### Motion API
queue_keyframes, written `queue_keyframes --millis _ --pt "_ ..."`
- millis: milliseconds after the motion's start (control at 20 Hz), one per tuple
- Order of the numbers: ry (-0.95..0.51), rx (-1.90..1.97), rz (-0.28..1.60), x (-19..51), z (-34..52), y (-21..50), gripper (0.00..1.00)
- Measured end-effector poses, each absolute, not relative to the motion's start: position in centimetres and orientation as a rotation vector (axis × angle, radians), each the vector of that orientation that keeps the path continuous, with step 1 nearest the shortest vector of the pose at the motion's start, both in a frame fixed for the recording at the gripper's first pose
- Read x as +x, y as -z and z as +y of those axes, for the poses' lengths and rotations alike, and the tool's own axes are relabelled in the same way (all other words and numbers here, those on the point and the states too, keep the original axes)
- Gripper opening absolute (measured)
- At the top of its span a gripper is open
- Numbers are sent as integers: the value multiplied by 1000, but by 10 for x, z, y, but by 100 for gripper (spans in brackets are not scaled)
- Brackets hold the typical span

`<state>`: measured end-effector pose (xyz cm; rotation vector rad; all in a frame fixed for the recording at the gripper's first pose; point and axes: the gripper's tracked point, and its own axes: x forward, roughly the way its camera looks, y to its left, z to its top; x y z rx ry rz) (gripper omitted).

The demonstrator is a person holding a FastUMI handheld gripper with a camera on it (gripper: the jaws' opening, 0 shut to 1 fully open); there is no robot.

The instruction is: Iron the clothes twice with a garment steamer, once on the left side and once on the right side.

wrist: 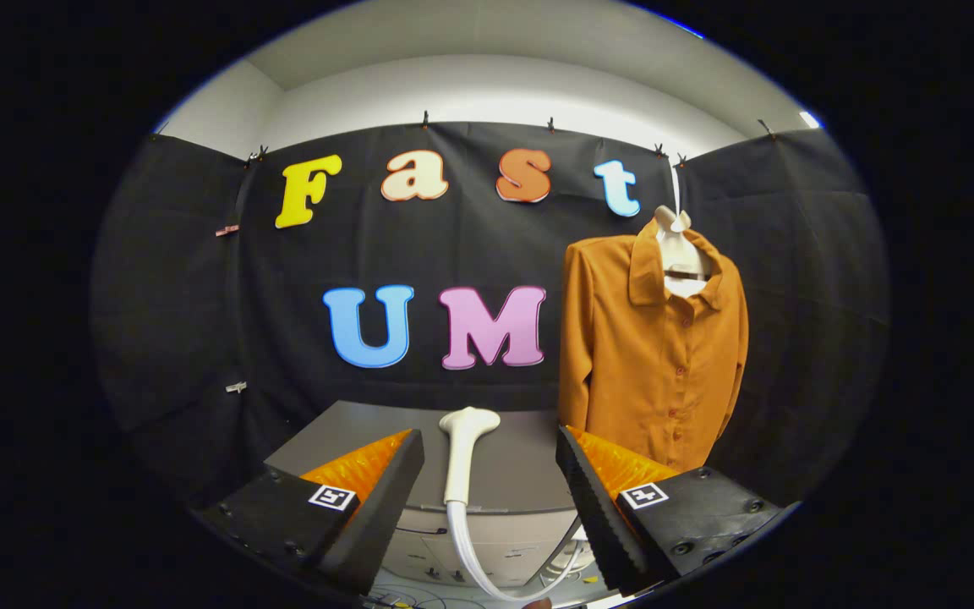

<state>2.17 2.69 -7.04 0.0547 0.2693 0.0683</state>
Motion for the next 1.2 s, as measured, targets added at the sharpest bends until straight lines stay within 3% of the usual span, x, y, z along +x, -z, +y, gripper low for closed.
queue_keyframes --millis 250,600,800,900,950,1050,1150,1200 --pt "-131 86 498 56 56 140 98" --pt "-112 27 703 116 71 225 100" --pt "-104 15 798 130 83 260 80" --pt "-84 8 844 135 84 279 79" --pt "-68 10 867 136 82 287 74" --pt "-40 23 876 138 80 291 52" --pt "-52 28 854 135 81 292 46" --pt "-59 38 815 140 80 289 36"
